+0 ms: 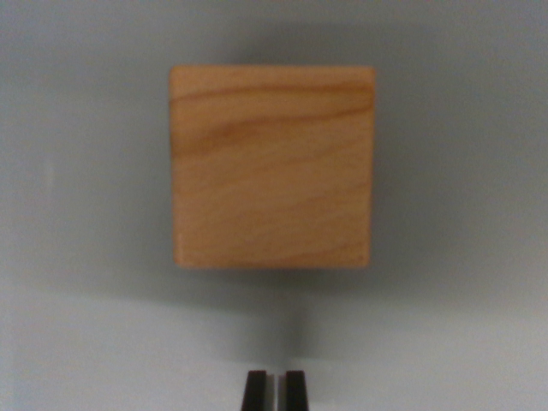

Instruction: Push wooden cube

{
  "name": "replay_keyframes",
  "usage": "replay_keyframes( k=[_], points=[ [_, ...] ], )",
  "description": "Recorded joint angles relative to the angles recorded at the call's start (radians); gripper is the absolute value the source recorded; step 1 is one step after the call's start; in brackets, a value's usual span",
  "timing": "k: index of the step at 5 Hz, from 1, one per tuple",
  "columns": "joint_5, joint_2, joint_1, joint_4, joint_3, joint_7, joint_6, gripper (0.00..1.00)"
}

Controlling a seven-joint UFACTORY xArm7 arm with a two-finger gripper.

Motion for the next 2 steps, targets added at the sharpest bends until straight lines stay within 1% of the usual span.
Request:
replay_keyframes(
  k=[1, 2],
  points=[
    [-0.0004, 0.012, -0.0005, 0.019, -0.002, -0.003, 0.008, 1.00],
    [-0.0004, 0.012, -0.0005, 0.019, -0.002, -0.003, 0.008, 1.00]
  ],
)
